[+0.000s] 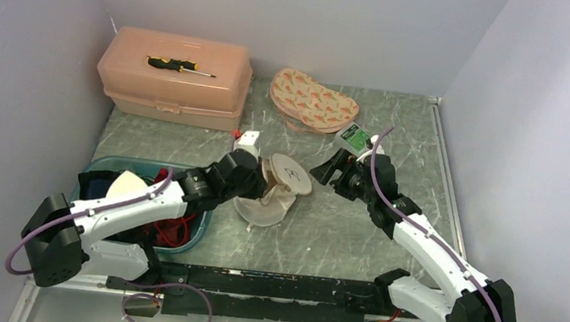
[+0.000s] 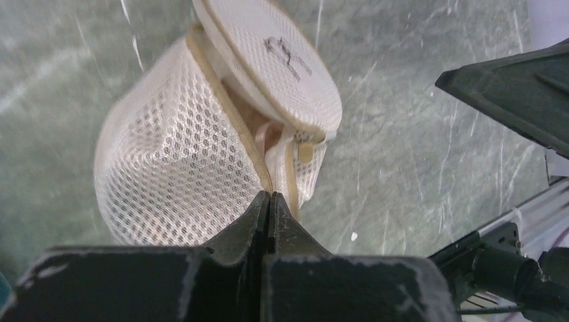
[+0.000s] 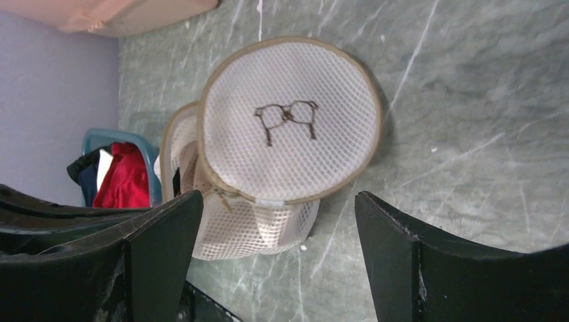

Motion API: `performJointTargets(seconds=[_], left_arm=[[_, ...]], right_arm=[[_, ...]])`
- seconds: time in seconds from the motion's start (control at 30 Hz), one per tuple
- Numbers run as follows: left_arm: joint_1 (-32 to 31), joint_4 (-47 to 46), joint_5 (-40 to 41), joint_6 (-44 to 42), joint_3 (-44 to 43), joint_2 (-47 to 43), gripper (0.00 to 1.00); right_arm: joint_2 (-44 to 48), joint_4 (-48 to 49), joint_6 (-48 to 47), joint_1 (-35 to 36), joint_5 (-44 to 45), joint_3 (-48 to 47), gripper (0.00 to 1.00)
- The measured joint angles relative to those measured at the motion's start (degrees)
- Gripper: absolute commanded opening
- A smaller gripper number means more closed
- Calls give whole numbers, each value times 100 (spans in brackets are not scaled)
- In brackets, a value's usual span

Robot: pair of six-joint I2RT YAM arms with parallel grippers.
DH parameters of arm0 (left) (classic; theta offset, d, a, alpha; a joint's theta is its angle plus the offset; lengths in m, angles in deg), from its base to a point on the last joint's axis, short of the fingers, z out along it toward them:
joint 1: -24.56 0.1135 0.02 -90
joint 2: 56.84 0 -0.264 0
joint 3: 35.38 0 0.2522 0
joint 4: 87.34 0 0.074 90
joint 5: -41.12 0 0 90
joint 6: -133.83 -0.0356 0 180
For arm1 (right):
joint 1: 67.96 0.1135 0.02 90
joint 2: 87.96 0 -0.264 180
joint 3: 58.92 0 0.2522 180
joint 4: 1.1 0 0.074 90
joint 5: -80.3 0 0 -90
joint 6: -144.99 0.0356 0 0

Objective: Unzip the laundry bag and remove the bra
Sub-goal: Open the laundry bag at the center of the board.

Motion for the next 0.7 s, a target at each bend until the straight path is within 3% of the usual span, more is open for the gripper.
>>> performJointTargets(seconds=[0.3,0.53,0.7], left_arm=[[-684,-739,-81,1530,1115,9,3],[-1036,-1185,39,2065,1169,195,3],[-1117,-1198,258,2280,1217,33,3]], right_arm=[[667,660,758,317,-387,1366,86],[887,1211,1373,1766,264,1714,77],[955,1556,1598,2332,817,2098,67]])
